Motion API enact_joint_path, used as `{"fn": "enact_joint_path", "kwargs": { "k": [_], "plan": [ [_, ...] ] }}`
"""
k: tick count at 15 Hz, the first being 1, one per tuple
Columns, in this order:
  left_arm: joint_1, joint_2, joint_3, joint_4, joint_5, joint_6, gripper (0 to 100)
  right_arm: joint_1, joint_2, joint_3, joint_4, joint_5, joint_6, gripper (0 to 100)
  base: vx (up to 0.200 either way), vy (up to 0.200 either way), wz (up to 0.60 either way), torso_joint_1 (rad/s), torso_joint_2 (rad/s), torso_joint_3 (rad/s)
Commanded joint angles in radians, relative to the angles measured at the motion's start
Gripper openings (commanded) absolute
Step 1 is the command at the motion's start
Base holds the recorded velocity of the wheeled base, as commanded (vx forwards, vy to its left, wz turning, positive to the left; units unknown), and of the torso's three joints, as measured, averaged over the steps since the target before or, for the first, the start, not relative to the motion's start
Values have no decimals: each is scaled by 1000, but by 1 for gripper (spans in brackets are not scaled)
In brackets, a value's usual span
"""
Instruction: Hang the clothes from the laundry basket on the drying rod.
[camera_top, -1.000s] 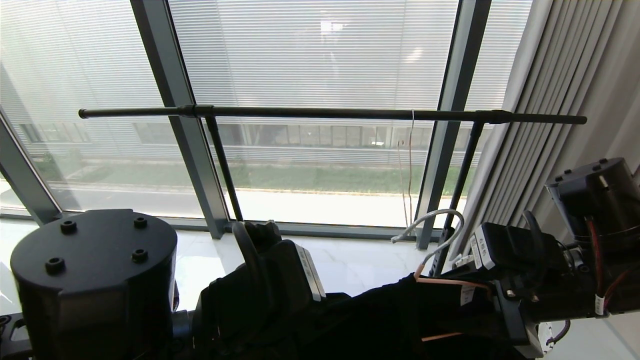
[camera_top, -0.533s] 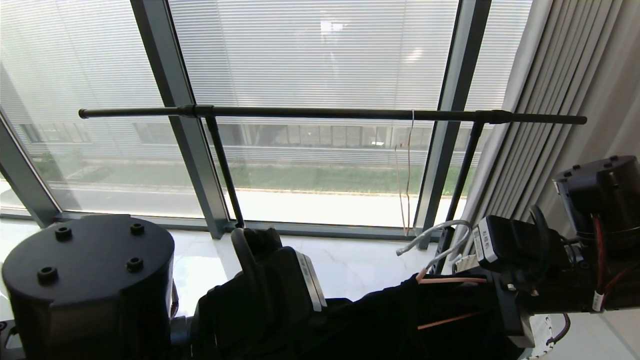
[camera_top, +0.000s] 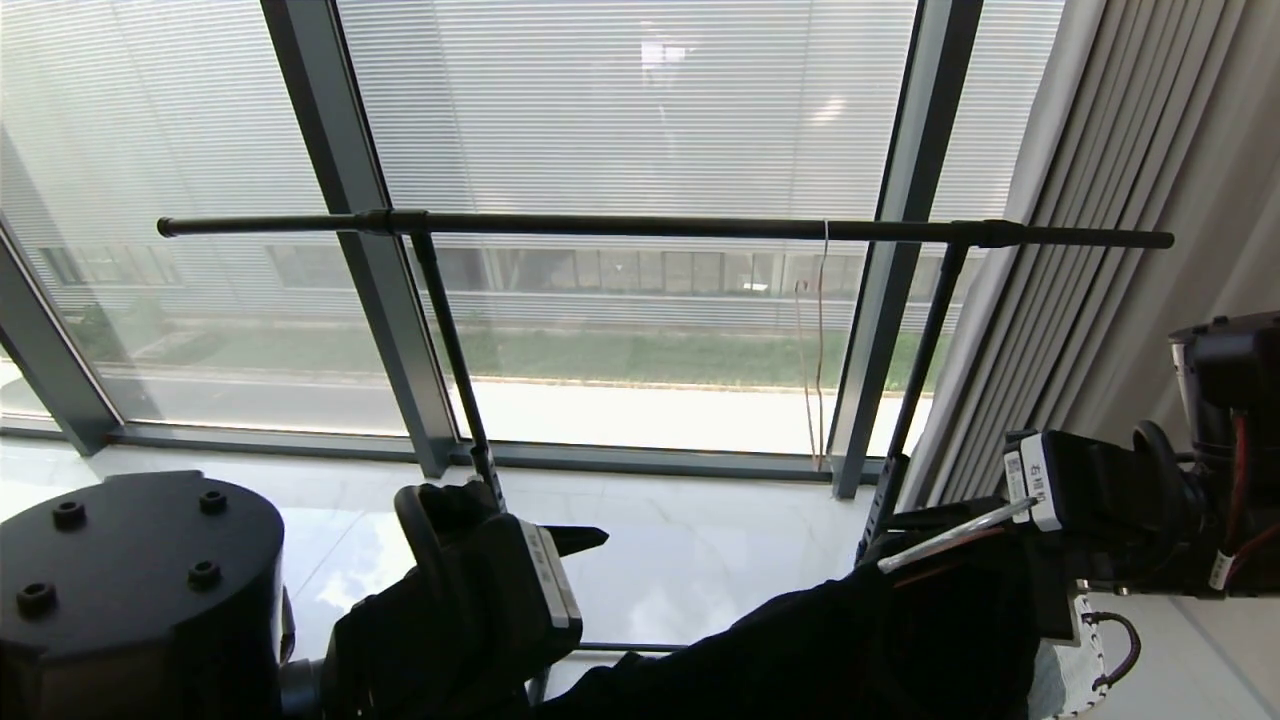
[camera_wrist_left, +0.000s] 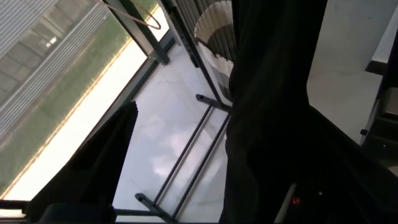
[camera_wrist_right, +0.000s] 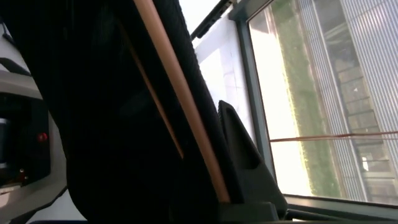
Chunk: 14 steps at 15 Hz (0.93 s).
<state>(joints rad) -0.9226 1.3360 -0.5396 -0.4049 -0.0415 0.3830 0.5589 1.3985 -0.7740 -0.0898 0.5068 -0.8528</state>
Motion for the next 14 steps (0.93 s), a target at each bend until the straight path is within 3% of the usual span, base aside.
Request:
{"fn": "enact_joint_path", "kwargs": {
  "k": [1, 6, 11, 12, 14],
  "plan": [
    [47, -93, 79, 0, -1, 1, 100, -51, -19, 1, 2, 6, 6, 0, 0, 0, 0, 0, 0, 0],
    [197, -207, 242, 0, -6, 1, 100, -82, -41, -2, 2, 38, 27, 0, 0, 0, 0, 0, 0, 0],
    [214, -169, 251, 0, -20, -30, 100, -62, -58, -2, 5, 38, 24, 0, 0, 0, 0, 0, 0, 0],
    [214, -166, 251, 0, -21, -35, 0, -62, -59, -2, 5, 36, 24, 0, 0, 0, 0, 0, 0, 0],
    [217, -158, 251, 0, -17, -42, 0, -60, -62, 1, 5, 33, 24, 0, 0, 0, 0, 0, 0, 0]
  ]
}}
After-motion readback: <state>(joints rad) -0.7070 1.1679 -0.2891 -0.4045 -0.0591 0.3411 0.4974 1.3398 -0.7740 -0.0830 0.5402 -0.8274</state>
